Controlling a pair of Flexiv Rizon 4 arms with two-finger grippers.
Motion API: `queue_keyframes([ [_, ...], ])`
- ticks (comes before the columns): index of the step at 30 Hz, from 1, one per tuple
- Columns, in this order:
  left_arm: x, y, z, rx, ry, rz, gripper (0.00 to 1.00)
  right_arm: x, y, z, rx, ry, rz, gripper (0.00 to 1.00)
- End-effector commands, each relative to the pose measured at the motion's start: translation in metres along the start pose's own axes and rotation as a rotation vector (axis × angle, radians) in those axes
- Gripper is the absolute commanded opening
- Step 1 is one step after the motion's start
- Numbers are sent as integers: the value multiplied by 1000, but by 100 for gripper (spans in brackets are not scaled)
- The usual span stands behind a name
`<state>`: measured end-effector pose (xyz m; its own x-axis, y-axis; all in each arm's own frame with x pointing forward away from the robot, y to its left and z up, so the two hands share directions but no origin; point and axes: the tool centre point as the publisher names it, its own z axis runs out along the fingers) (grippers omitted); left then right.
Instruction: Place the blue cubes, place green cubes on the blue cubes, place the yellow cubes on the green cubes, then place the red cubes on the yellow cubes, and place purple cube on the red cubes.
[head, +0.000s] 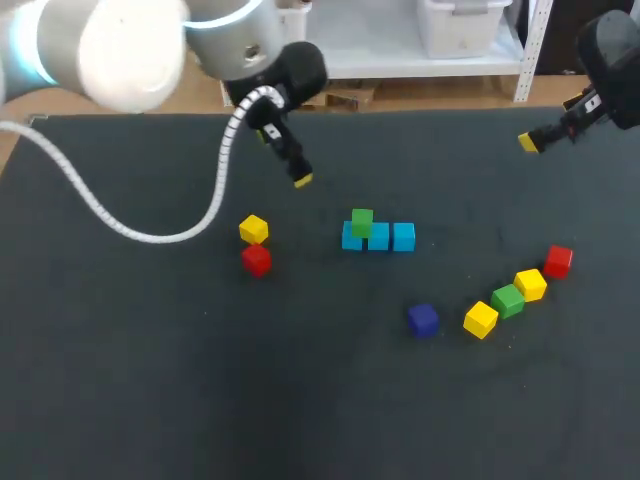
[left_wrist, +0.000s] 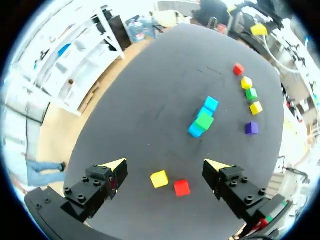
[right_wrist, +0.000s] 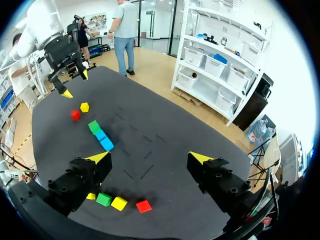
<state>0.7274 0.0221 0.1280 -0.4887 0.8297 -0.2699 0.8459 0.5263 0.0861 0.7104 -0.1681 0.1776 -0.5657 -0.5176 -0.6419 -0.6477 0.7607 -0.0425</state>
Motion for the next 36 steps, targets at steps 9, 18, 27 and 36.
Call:
queue_keyframes([
  [9, 67, 43, -38, -106, -274, -203, 100, 0, 1, -1, 3, 1, 1, 100],
  [18, 89, 70, -56, -194, -358, -327, 100, 0, 1, -1, 3, 1, 1, 100],
  [27, 108, 89, -62, -243, -404, -390, 100, 0, 1, -1, 3, 1, 1, 100],
  [36, 116, 98, -69, -231, -433, -411, 100, 0, 1, -1, 3, 1, 1, 100],
])
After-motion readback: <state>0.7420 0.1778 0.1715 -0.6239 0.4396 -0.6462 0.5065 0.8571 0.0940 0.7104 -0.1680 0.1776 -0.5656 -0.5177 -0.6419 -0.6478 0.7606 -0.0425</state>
